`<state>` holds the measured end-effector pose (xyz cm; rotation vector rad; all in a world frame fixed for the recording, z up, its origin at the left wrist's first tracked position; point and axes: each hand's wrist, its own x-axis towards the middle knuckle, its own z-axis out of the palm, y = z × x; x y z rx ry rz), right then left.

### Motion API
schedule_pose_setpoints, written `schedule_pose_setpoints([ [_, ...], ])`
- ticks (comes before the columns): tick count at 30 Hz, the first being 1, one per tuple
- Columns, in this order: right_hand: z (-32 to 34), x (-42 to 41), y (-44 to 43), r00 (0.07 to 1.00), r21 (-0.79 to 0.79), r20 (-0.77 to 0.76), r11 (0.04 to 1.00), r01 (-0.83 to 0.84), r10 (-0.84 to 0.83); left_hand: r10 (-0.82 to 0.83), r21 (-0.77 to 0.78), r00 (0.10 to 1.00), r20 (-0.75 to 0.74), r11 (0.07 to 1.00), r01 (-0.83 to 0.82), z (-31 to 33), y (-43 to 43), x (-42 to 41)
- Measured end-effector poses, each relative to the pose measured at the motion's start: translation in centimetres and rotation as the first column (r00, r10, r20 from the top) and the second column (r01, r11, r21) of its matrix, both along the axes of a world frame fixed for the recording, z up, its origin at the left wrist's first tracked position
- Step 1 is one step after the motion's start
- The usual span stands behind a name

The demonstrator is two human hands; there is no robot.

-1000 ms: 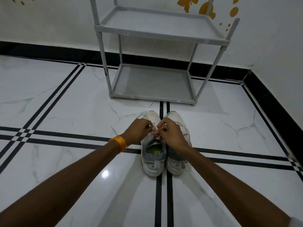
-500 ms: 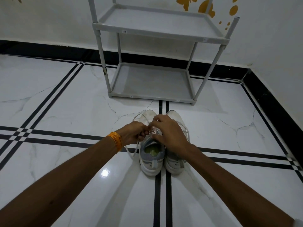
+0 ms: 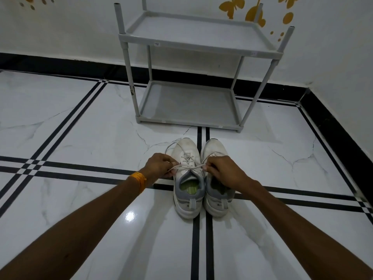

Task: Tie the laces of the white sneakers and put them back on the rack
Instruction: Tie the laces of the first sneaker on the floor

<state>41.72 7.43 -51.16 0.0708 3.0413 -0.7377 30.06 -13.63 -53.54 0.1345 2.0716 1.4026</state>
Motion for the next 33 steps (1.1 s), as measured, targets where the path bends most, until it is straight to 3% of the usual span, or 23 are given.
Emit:
schedule_pose_setpoints([
  [3, -0.5, 0.4, 0.0, 0.996, -0.109, -0.008, 0.99, 0.085, -0.086, 0.015, -0.054, 0.985, -0.169, 0.998, -0.024, -0.6, -0.1, 0.1],
  [7, -0.8, 0.2, -0.2, 0.935, -0.222, 0.032, 0.909, 0.352, -0.354, 0.0, -0.039, 0.954, -0.3, 0.999, -0.013, -1.5, -0.4, 0.5],
  [11, 0.2, -0.1, -0.5, 0.872, -0.641, 0.241, 0.604, 0.473, -0.426, -0.193, -0.144, 0.82, -0.539, 0.98, 0.136, -1.9, -1.0, 0.3],
  [14, 0.7, -0.3, -0.8, 0.865, -0.771, 0.346, 0.415, 0.483, -0.363, -0.32, -0.26, 0.685, -0.654, 0.946, 0.193, -2.0, -1.1, 0.5],
  [17, 0.5, -0.8, -1.2, 0.832, -0.862, 0.485, 0.015, 0.507, -0.271, -0.338, -0.292, 0.661, -0.669, 0.938, 0.184, -2.5, -0.9, 0.8],
  [19, 0.3, -1.0, -1.8, 0.813, -0.839, 0.542, -0.205, 0.505, -0.214, -0.362, -0.344, 0.653, -0.666, 0.925, 0.161, -2.8, -0.8, 0.9],
  [21, -0.2, -1.1, -2.7, 0.759, -0.8, 0.596, -0.282, 0.53, -0.263, -0.332, -0.356, 0.646, -0.687, 0.929, 0.099, -2.8, -0.5, 0.8],
  [23, -0.7, -1.0, -3.6, 0.695, -0.788, 0.615, -0.247, 0.564, -0.373, -0.261, -0.327, 0.67, -0.695, 0.945, 0.029, -2.8, 0.0, 0.8],
  [26, -1.6, -0.9, -4.3, 0.64, -0.794, 0.605, -0.302, 0.527, -0.474, -0.048, -0.19, 0.833, -0.551, 0.979, -0.069, -3.2, 0.3, 0.9],
  [28, -1.8, -0.8, -4.5, 0.62, -0.796, 0.605, -0.372, 0.478, -0.499, 0.233, 0.054, 0.948, -0.219, 0.973, -0.226, -3.3, 0.4, 0.9],
  [30, -2.0, -0.8, -4.5, 0.591, -0.787, 0.616, -0.424, 0.447, -0.521, 0.409, 0.171, 0.91, 0.071, 0.894, -0.415, -3.2, 0.6, 1.2],
  [33, -2.0, -0.8, -5.0, 0.51, -0.77, 0.638, -0.471, 0.43, -0.577, 0.531, 0.213, 0.808, 0.256, 0.784, -0.583, -3.0, 1.4, 1.7],
])
